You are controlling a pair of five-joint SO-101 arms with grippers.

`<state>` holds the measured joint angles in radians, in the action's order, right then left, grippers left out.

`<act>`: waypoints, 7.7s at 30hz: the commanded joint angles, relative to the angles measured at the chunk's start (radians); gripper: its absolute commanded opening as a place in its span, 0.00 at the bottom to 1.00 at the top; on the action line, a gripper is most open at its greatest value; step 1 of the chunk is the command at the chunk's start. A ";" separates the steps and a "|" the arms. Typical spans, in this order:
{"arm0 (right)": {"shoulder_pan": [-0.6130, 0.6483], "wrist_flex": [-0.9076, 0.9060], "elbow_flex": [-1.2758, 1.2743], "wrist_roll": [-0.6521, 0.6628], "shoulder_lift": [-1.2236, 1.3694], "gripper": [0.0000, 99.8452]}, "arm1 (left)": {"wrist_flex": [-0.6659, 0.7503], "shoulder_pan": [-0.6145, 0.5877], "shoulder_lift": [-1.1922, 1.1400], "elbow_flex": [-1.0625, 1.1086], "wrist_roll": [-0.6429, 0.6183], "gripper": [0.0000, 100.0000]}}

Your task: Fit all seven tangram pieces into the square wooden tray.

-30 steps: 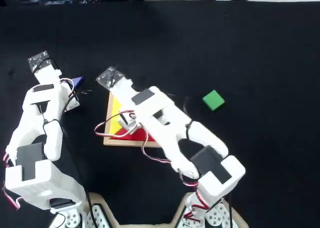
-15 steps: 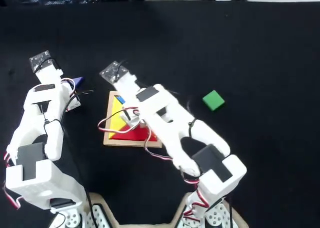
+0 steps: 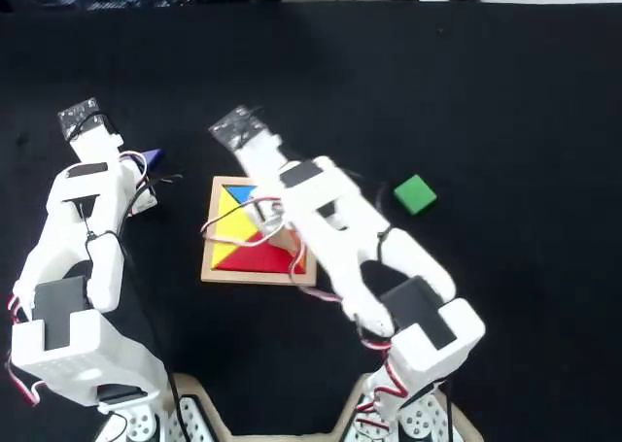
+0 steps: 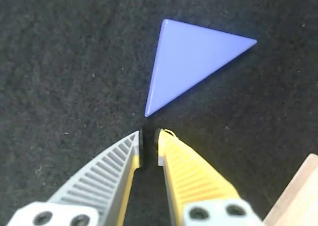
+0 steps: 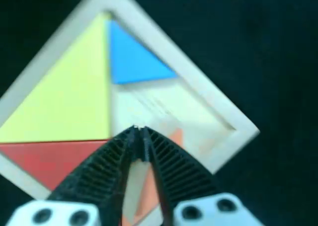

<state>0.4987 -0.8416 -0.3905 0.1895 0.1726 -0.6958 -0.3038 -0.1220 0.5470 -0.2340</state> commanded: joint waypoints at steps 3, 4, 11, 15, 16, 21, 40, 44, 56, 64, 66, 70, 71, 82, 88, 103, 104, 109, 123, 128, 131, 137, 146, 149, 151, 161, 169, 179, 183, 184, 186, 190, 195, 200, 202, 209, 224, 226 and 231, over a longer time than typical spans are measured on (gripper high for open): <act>-0.038 -0.031 0.076 -0.002 -0.067 0.01 | 0.011 0.015 0.043 -0.016 -0.008 0.07; -0.037 -0.060 0.074 -0.002 -0.088 0.01 | 0.011 0.015 0.043 -0.016 -0.008 0.07; -0.035 -0.158 0.035 0.008 -0.177 0.01 | 0.011 0.016 0.043 -0.018 -0.008 0.07; 0.011 -0.158 0.025 0.063 -0.137 0.01 | 0.011 0.016 0.043 -0.018 -0.008 0.07; 0.020 -0.158 0.030 0.063 -0.117 0.01 | 0.011 0.016 0.043 -0.018 -0.008 0.07; 0.023 -0.204 0.107 0.061 -0.019 0.01 | 0.011 0.016 0.043 -0.018 -0.006 0.07; -0.040 -0.167 0.179 -0.020 0.019 0.01 | 0.011 0.016 0.043 -0.018 -0.006 0.07; -0.028 -0.169 0.091 -0.017 -0.120 0.01 | 0.011 0.016 0.043 -0.018 -0.006 0.07; 0.080 -0.138 -0.039 0.011 -0.205 0.01 | 0.011 0.016 0.043 -0.018 -0.006 0.07; 0.084 -0.193 0.054 0.011 -0.077 0.01 | 0.011 0.016 0.043 -0.018 -0.006 0.07; 0.084 -0.193 0.054 0.011 -0.076 0.01 | 0.011 0.016 0.043 -0.018 -0.006 0.07; 0.092 -0.195 0.056 0.011 -0.076 0.01 | 0.011 0.016 0.043 -0.018 -0.006 0.07; 0.095 -0.196 0.056 0.011 -0.076 0.01 | 0.011 0.016 0.043 -0.018 -0.006 0.07; 0.181 -0.210 -0.022 0.014 -0.211 0.01 | 0.035 0.016 0.043 -0.008 -0.006 0.07; 0.118 -0.187 0.018 0.020 -0.116 0.01 | 0.034 0.015 0.043 -0.008 -0.006 0.07; 0.060 -0.184 0.085 0.021 -0.031 0.01 | 0.032 0.015 0.043 -0.008 -0.006 0.07; 0.054 -0.175 0.087 0.021 -0.021 0.01 | 0.032 0.015 0.043 -0.008 -0.006 0.07; 0.051 -0.164 0.090 0.021 -0.005 0.01 | 0.032 0.015 0.043 -0.008 -0.006 0.07; 0.049 0.020 0.001 0.038 -0.124 0.01 | 0.034 0.016 0.043 -0.008 -0.006 0.07; -0.003 -0.049 0.166 0.064 0.045 0.01 | 0.032 0.016 0.043 -0.008 -0.006 0.07; -0.021 -0.094 0.236 0.064 0.116 0.01 | 0.035 0.016 0.043 -0.008 -0.006 0.07; 0.021 -0.143 0.240 0.069 0.142 0.01 | 0.035 0.016 0.043 -0.008 -0.006 0.07; 0.025 -0.170 0.197 0.071 0.139 0.01 | 0.035 0.016 0.043 -0.008 -0.006 0.07; 0.034 -0.193 0.199 0.071 0.137 0.01 | 0.035 0.016 0.043 -0.008 -0.006 0.07; 0.035 -0.203 0.199 0.071 0.137 0.01 | 0.035 0.016 0.043 -0.008 -0.006 0.07; -0.028 -0.147 0.122 0.064 -0.035 0.01 | 0.035 0.016 0.043 -0.008 -0.006 0.07; -0.147 -0.087 0.087 0.069 -0.056 0.01 | 0.035 0.016 0.043 -0.008 -0.006 0.07; -0.126 -0.097 0.170 0.071 0.107 0.01 | 0.035 0.016 0.043 -0.008 -0.006 0.07; -0.120 -0.175 0.213 0.071 0.122 0.01 | 0.035 0.015 0.043 -0.008 -0.006 0.07; -0.117 -0.189 0.219 0.071 0.122 0.01 | 0.035 0.015 0.043 -0.008 -0.006 0.07; -0.114 -0.203 0.219 0.071 0.122 0.01 | 0.035 0.015 0.043 -0.008 -0.006 0.07; -0.074 -0.241 0.217 0.072 0.122 0.01 | 0.037 0.015 0.043 -0.008 -0.006 0.07; -0.048 -0.267 0.216 0.072 0.124 0.01 | 0.037 0.015 0.043 -0.008 -0.006 0.07; -0.089 -0.305 0.245 0.072 0.107 0.01 | 0.037 0.015 0.043 -0.008 -0.006 0.07; -0.126 -0.316 0.254 0.071 0.074 0.01 | 0.037 0.015 0.043 -0.008 -0.006 0.07; -0.316 -0.232 0.216 0.071 -0.091 0.01 | 0.037 0.015 0.043 -0.008 -0.006 0.07; -0.517 -0.338 0.223 0.313 -0.076 0.25 | 0.069 0.015 0.043 -0.010 -0.002 0.07; -0.560 -0.315 0.223 0.319 -0.044 0.26 | 0.071 0.015 0.043 -0.008 0.000 0.07; -0.644 -0.255 0.288 0.330 0.067 0.26 | 0.074 0.015 0.043 -0.008 0.000 0.07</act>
<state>-0.1074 -1.1178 -0.1803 0.5025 0.2202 -0.6391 -0.2992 -0.1220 0.5470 -0.2340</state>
